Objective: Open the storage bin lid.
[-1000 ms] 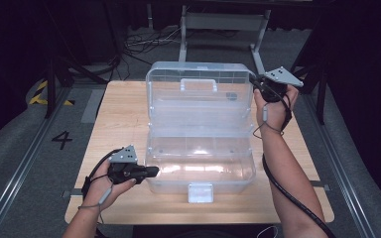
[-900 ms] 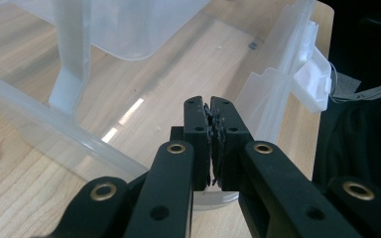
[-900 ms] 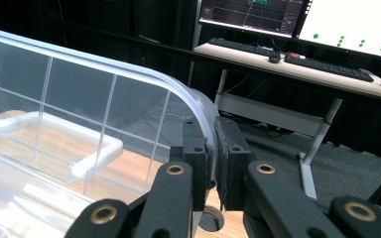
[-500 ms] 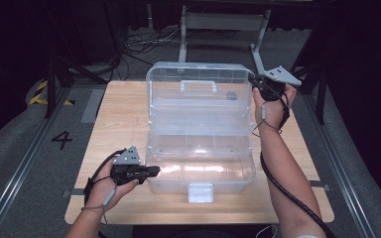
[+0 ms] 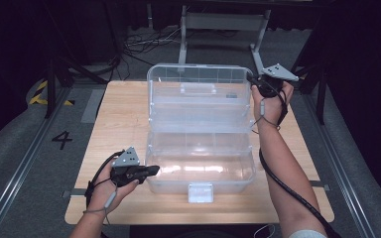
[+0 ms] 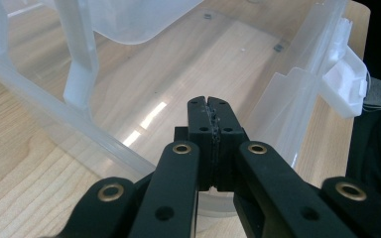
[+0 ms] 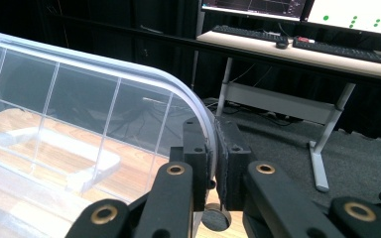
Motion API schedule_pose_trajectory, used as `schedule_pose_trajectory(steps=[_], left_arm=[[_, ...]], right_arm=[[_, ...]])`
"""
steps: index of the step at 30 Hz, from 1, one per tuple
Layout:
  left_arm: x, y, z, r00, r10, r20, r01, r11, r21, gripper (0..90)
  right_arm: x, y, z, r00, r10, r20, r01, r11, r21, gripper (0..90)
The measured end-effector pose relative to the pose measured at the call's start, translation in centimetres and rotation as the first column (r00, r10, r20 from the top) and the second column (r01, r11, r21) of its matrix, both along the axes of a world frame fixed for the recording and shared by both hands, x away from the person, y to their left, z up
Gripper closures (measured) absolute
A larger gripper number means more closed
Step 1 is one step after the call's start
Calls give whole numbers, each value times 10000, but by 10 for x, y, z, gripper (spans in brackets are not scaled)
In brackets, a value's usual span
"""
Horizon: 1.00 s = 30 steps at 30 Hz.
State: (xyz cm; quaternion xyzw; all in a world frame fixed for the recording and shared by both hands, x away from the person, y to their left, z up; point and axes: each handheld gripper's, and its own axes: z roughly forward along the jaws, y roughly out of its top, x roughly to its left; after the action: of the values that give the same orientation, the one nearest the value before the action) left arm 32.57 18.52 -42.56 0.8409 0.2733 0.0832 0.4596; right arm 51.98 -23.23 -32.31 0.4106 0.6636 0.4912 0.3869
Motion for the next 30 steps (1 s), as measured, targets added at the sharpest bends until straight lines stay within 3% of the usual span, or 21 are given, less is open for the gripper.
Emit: schedule_pose_trajectory(steps=[11,30], left_arm=[[-2,0,-1,9997,202,121,-201,9998,-87,897],[-1,1,-2,9998,220,-4,-220,9993,-290,898]], right_arm=[[12,1,-7,9998,-54,-176,56,9999,115,850],[21,-1,-19,10000,60,26,-61,9993,371,842]])
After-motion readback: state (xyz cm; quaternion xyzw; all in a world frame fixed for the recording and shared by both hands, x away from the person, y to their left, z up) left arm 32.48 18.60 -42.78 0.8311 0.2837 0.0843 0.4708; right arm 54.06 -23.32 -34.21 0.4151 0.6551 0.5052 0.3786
